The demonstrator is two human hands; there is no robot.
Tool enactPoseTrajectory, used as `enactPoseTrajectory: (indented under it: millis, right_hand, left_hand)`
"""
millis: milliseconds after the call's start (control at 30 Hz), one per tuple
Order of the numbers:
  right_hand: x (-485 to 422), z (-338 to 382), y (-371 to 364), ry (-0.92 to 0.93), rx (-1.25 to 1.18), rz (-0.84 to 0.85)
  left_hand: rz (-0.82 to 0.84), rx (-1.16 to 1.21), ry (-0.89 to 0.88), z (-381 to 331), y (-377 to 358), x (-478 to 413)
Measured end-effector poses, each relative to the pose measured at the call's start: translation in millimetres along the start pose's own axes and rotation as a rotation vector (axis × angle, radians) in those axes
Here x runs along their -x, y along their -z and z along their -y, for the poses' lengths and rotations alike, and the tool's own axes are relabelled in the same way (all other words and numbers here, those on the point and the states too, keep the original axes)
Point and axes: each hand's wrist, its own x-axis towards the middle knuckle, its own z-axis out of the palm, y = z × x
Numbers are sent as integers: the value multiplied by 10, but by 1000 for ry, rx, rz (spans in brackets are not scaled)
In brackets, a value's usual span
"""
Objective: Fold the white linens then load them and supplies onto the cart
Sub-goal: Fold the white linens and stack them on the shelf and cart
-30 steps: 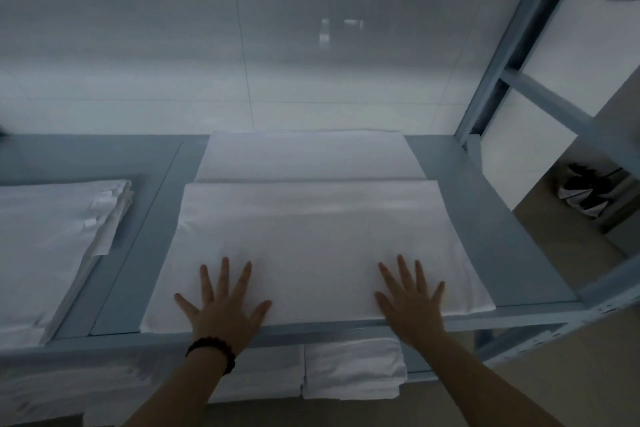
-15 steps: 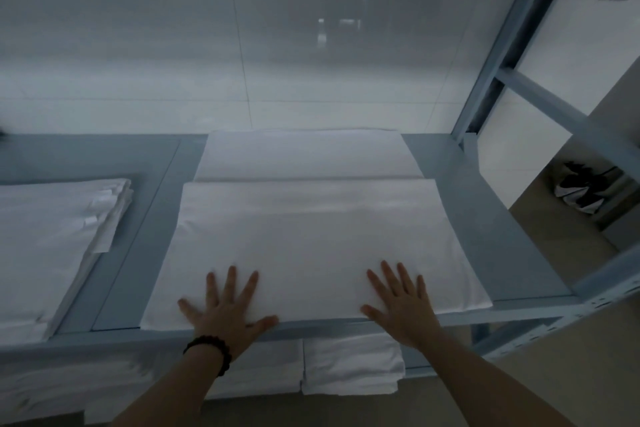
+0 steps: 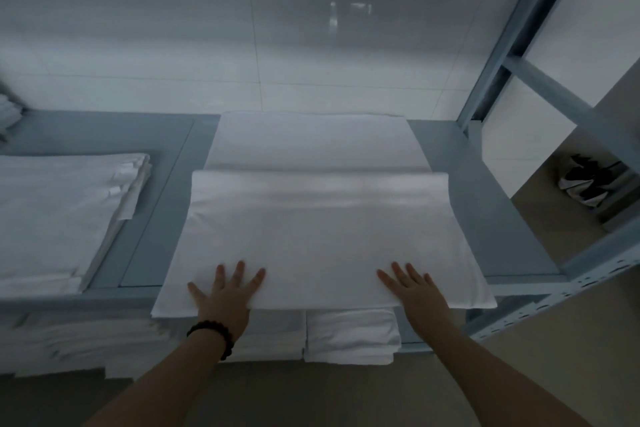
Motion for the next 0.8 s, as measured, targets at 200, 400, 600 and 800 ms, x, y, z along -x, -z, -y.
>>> enactPoseTrajectory:
  millis: [200, 400, 600, 800]
  right_hand:
    - [393, -8, 127, 5, 12, -219]
    - [947, 6, 246, -6, -26, -418]
    - [1188, 38, 389, -137, -105, -629]
    - [1440, 67, 653, -170, -193, -830]
  left_hand:
    - [-83, -122, -17, 33, 44, 358]
    - [-358, 9, -97, 62, 51, 937]
    - [-647, 164, -54, 69, 316, 1283]
    - [-824, 236, -26, 118, 486, 1569]
